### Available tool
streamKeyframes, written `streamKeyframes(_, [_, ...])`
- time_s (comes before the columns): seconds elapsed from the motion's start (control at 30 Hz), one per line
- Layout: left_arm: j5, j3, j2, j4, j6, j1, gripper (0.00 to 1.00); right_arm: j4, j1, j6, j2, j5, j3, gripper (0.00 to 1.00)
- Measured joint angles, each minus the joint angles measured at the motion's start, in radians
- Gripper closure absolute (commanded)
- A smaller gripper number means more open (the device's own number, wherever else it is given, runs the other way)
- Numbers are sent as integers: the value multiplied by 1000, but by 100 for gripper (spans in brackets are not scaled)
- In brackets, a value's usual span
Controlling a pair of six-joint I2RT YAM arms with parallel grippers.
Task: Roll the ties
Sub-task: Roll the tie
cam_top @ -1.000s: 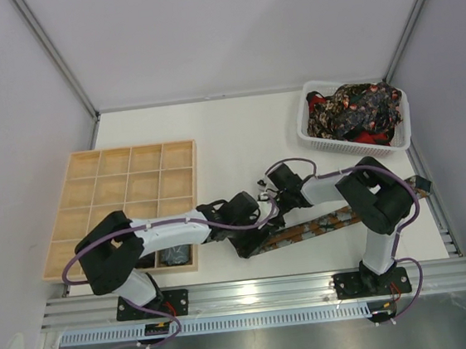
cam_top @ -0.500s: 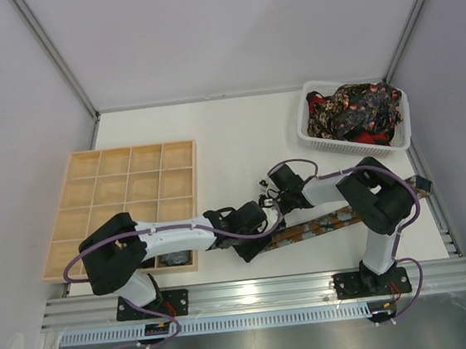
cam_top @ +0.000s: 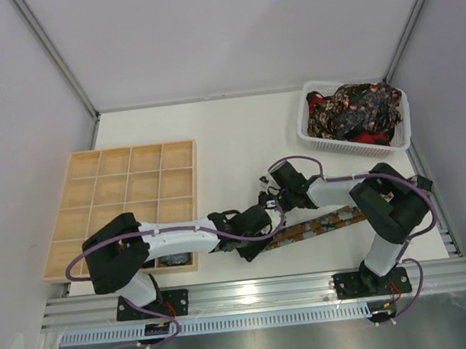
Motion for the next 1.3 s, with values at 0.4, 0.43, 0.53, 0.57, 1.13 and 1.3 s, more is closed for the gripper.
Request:
streamKeyframes(0.4, [-3,4,5,-1,-16,-4,56,6,43,21,0,27,-32,97])
streamKeyframes(0.43, [-3,5,5,-1,-16,-4,56,8,44,22,0,28,-32,97])
streamKeyframes(0.53, [-4,7,8,-2,-16,-4,61,7,44,21,2,28,-33,97])
streamKeyframes(0.57, [-4,8,10,-3,-16,-4,60,6,44,21,4,28,-34,97])
streamKeyframes(1.13, [0,-32,-37,11,-26,-10,11,26,48,-49,63,57,-40,100])
streamKeyframes(1.3, [28,-68,-178,-79,-71,26,12,37,47,-70,71,44,-40,100])
